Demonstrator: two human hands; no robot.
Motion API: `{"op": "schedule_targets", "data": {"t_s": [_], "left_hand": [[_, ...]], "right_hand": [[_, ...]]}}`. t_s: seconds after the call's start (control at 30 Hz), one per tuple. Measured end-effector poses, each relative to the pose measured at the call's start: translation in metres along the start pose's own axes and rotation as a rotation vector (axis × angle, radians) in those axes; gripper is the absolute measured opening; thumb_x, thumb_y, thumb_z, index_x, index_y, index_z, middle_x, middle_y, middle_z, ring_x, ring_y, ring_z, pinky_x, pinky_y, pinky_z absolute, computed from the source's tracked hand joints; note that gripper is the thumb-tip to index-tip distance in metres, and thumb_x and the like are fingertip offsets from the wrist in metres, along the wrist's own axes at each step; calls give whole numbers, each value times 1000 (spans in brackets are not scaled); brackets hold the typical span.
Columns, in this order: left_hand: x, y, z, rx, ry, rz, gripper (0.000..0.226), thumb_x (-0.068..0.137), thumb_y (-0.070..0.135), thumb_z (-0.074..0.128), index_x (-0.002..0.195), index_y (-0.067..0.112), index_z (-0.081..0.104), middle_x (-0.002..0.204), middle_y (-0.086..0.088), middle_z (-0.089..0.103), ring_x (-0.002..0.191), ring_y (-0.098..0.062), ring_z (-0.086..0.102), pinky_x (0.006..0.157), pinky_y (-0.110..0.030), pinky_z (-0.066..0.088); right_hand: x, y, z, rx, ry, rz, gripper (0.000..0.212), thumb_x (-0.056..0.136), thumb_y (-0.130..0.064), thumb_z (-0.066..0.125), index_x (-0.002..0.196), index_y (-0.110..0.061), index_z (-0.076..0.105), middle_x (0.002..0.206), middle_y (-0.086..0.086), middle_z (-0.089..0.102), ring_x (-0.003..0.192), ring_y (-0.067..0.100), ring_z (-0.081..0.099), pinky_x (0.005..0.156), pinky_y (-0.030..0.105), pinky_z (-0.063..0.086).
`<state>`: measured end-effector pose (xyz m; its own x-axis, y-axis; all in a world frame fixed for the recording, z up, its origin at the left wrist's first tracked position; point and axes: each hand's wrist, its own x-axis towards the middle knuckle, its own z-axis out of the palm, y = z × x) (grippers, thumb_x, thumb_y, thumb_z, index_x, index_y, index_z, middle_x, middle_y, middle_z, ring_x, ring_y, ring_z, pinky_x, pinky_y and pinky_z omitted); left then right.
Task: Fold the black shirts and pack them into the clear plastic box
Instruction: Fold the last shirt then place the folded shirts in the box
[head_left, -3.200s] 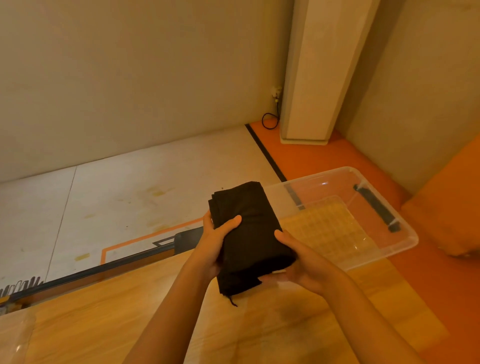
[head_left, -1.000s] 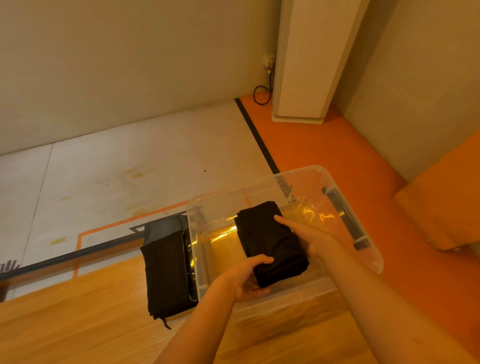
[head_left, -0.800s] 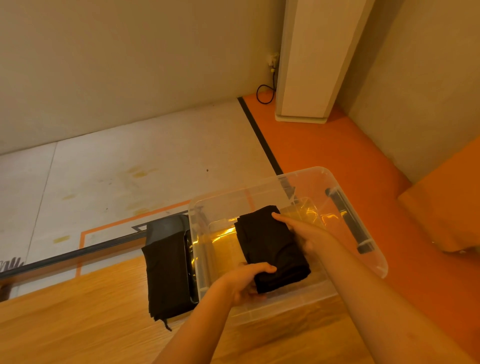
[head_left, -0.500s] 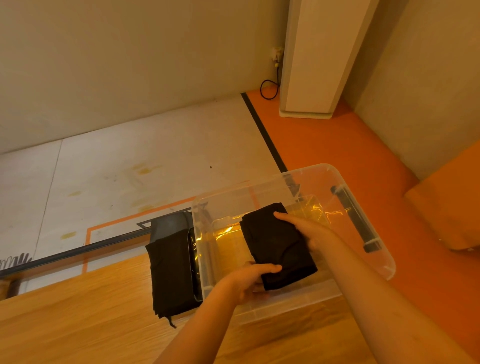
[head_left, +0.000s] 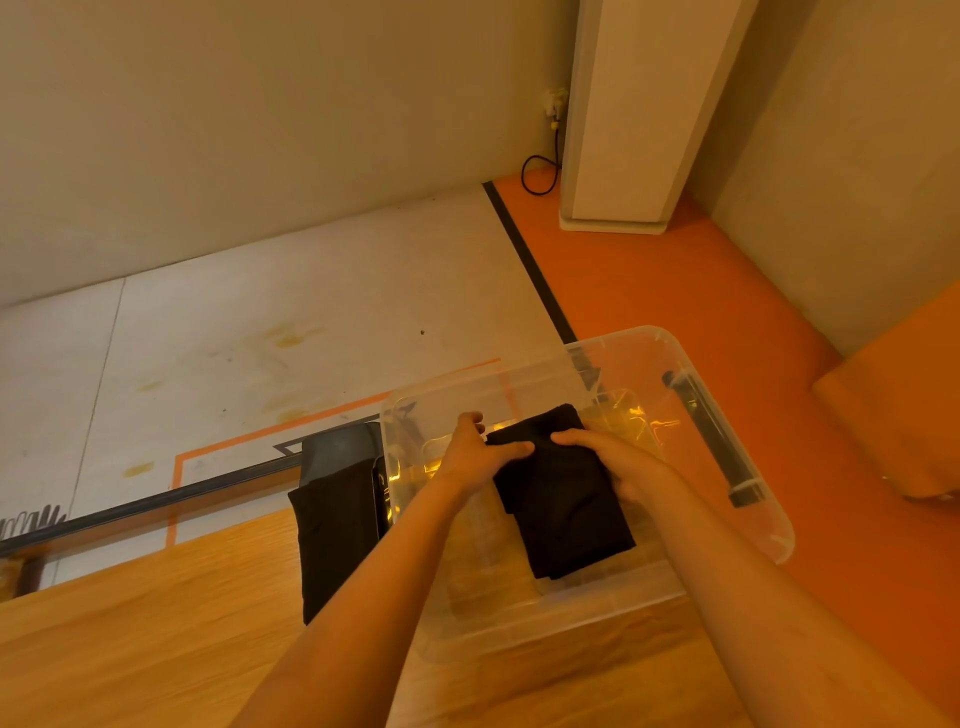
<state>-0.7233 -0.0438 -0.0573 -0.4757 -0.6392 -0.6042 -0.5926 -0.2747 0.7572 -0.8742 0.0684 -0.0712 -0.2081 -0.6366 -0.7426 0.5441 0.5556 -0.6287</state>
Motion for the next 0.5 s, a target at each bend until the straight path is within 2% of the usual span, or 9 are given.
{"op": "schedule_targets", "data": {"t_s": [0.1, 0.2, 0.27, 0.37, 0.5], "left_hand": [[10, -5, 0, -283, -137, -144, 94, 75, 22, 81, 148, 15, 23, 150, -11, 36, 136, -31, 37, 111, -40, 37], [13, -8, 1, -438, -211, -156, 87, 78, 15, 76, 149, 15, 26, 151, -9, 36, 138, -30, 34, 104, -33, 36], [13, -7, 3, -404, -265, -112, 85, 79, 16, 75, 149, 18, 27, 152, -8, 33, 138, -30, 32, 104, -34, 35], [16, -6, 8, -210, -329, -40, 86, 77, 25, 76, 148, 25, 29, 152, -4, 29, 139, -28, 31, 109, -37, 33], [22, -1, 5, -1, -422, 7, 78, 80, 23, 76, 146, 25, 33, 145, -2, 40, 126, -22, 43, 104, -31, 40]], "right_hand": [[-3, -1, -3, 23, -31, -5, 44, 77, -17, 71, 120, -12, 61, 111, 15, 69, 103, 32, 65, 80, 39, 53], [-5, -3, -7, 66, -50, -3, 52, 67, -16, 75, 117, -12, 62, 110, 15, 68, 103, 32, 63, 76, 38, 52], [-7, -3, -9, 84, -72, -6, 46, 66, -14, 73, 112, -12, 64, 104, 14, 70, 100, 31, 64, 74, 38, 52], [-10, -2, -13, 98, -101, -3, 38, 69, -11, 65, 106, -13, 66, 94, 12, 72, 93, 30, 65, 72, 38, 53], [-13, -2, -13, 100, -134, -19, 37, 73, -5, 65, 108, -15, 64, 95, 14, 69, 93, 31, 64, 72, 39, 54]]}}
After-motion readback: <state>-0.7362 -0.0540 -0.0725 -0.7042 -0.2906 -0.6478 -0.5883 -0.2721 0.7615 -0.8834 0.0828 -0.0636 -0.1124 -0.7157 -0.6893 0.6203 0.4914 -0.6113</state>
